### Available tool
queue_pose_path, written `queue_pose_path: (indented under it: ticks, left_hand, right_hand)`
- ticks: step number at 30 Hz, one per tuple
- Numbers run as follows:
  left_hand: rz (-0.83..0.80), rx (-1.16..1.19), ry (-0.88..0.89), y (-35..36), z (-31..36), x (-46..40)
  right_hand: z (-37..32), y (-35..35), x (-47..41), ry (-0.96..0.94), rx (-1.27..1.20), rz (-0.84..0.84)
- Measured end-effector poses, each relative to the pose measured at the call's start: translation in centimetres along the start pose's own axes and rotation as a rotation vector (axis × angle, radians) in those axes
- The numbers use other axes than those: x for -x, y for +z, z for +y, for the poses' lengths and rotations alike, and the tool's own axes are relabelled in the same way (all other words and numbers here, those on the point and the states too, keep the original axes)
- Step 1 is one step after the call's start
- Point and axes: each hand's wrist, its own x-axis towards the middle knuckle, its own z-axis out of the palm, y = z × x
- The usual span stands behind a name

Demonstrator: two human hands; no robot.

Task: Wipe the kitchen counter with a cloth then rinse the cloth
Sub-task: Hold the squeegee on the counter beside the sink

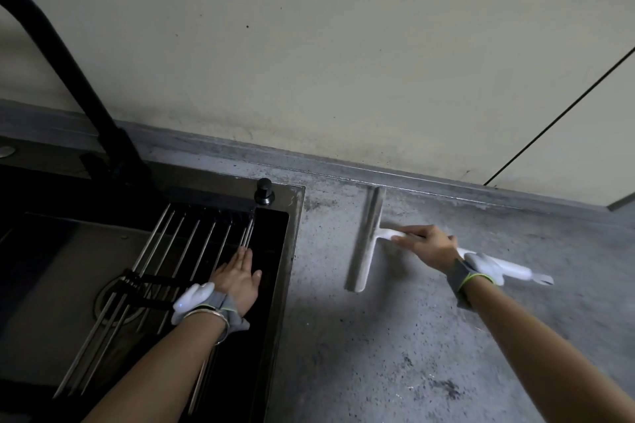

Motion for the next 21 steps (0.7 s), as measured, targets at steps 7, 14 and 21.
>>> queue_pose_path:
  ticks: [7, 14, 21]
  left_hand:
    - [0.018, 0.116, 0.023, 0.3, -0.6, 0.3]
    - [0.252, 0.471, 0.058, 3.3, -1.8, 3.3]
    - [0.368, 0.643, 0.04, 6.4, -3.5, 7.9]
  right_hand:
    - [0.4, 0.6, 3.0, -0.043, 0.151, -0.098]
    - [-3.1, 4.1, 6.5, -0.218, 0.253, -0.192]
    - [-5.7, 8.0, 10.7, -0.338, 0.258, -0.251]
